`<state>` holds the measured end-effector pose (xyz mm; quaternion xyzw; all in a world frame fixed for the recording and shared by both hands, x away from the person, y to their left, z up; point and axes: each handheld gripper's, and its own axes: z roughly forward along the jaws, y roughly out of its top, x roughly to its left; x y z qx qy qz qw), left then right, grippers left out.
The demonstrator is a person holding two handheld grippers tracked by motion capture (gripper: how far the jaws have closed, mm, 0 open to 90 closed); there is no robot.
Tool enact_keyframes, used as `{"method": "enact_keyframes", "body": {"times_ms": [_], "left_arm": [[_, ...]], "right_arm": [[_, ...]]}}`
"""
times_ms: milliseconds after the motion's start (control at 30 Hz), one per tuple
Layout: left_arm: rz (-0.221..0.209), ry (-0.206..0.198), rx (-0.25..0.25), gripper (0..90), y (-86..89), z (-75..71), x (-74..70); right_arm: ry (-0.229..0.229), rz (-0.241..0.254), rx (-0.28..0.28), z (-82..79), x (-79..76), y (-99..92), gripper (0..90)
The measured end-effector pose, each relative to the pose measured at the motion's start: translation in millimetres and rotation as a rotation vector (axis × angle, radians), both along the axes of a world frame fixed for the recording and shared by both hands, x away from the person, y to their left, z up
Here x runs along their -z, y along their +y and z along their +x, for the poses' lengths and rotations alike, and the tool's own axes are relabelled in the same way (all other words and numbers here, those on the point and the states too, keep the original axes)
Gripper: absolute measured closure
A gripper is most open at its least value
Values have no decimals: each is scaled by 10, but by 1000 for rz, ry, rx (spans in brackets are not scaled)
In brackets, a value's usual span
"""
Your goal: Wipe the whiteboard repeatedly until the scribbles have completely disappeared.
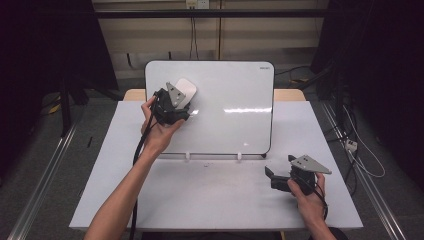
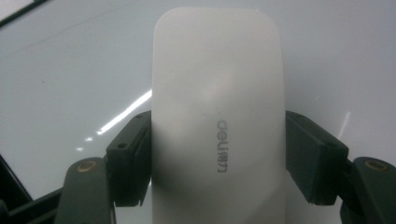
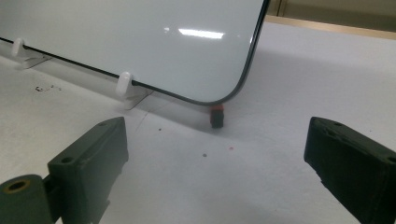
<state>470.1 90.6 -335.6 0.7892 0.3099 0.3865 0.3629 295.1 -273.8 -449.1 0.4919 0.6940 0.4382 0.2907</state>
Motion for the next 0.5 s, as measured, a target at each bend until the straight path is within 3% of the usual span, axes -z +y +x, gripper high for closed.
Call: {"method": "enact_keyframes", "body": {"times_ms": [100, 333, 500], "left_arm": [[16, -10, 3, 311, -32, -49, 53], [81, 5, 65, 311, -120, -224, 233], [66, 13, 83, 312, -104, -273, 284]], "right_arm": [[0, -1, 1, 2, 1, -2, 63], [-3, -2, 0, 0, -1, 1, 63], [-1, -2, -1, 4, 1, 1, 63]]}}
